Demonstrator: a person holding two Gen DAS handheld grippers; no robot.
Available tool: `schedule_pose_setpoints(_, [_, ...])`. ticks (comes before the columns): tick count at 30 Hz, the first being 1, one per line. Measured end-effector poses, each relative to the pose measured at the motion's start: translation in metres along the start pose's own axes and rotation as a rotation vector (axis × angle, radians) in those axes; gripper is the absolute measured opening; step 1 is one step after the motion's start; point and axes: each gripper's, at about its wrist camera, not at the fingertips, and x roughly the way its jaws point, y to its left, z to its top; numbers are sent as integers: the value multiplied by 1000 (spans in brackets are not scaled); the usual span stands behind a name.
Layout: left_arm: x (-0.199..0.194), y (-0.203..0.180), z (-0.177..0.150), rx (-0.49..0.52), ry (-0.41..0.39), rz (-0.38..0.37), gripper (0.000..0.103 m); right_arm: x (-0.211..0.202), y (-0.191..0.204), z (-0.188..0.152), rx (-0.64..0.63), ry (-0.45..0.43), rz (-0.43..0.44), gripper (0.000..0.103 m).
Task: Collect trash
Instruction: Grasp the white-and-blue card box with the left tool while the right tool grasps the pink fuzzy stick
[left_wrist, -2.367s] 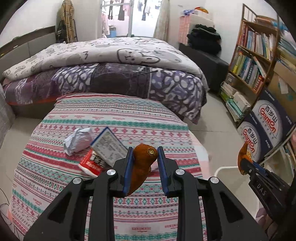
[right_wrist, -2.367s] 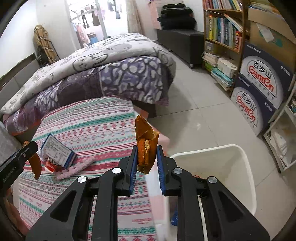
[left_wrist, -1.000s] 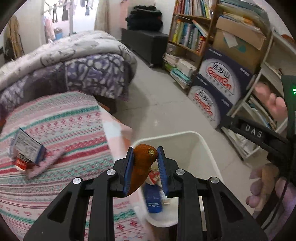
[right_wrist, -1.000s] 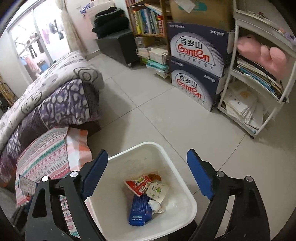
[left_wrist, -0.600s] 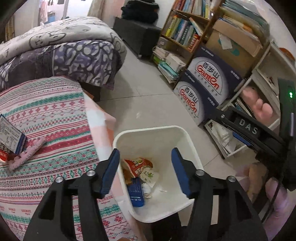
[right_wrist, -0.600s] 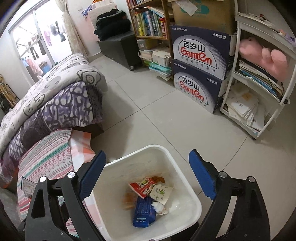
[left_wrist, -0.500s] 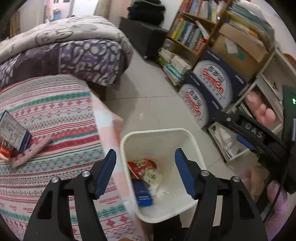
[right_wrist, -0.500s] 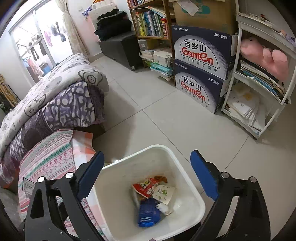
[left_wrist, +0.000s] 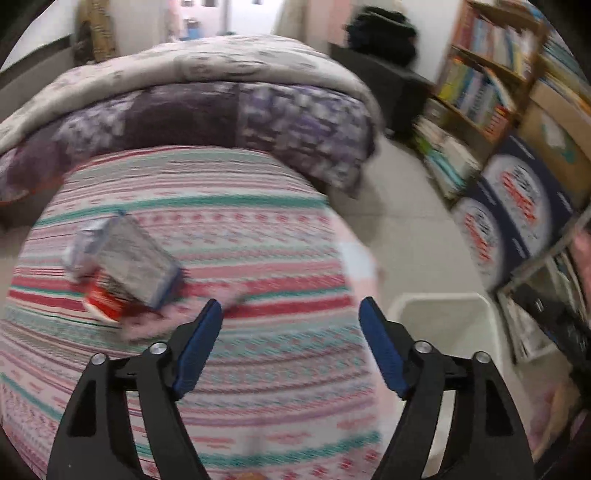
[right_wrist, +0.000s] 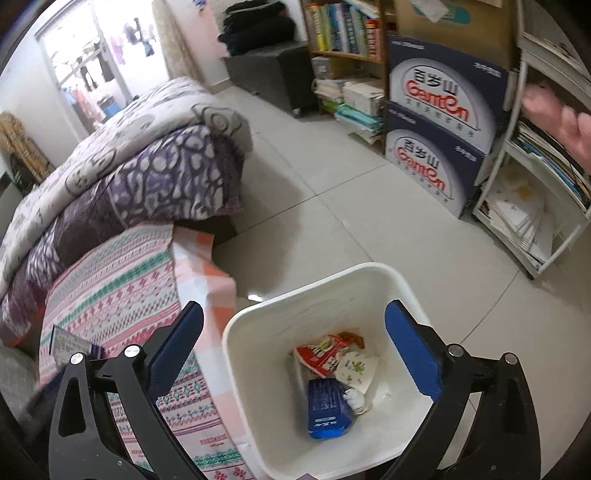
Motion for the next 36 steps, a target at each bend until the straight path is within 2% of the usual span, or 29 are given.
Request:
schedule_pose_setpoints(5, [2,51,20,-83,-51,123,76,9,21,-6,-47,28,6,95])
schedule_pose_setpoints(9, [12,87,32,-150,-44,178,76,17,38,-11,-86,48,8,95])
schedule_pose_setpoints(13, [27,107,40,-149,-40,224,76,24,53,-18,-117,69,16,95])
schedule_pose_setpoints(19, [59,132,37,-161,23,202,76,31,74,-25,-150,78,31,95])
schedule_pose_setpoints(24, [65,129,34,-111,-4,165,74,40,89,-30,-153,116,51,95])
schedule_pose_setpoints(26, [66,125,34,-82,-2,146,52,45,94,-33,-153,133,56,95])
schedule_pose_setpoints(29, [63,125,32,-84,9,91,26,49,101,-36,-154,147,64,95])
schedule_pose_setpoints(34, [48,130,33,-127,13,-5,9,52,116,-43,-174,160,87,95])
schedule_pose_setpoints(36, [36,135,33,-145,-2,-13,9,54,120,-46,-172,176,104,95])
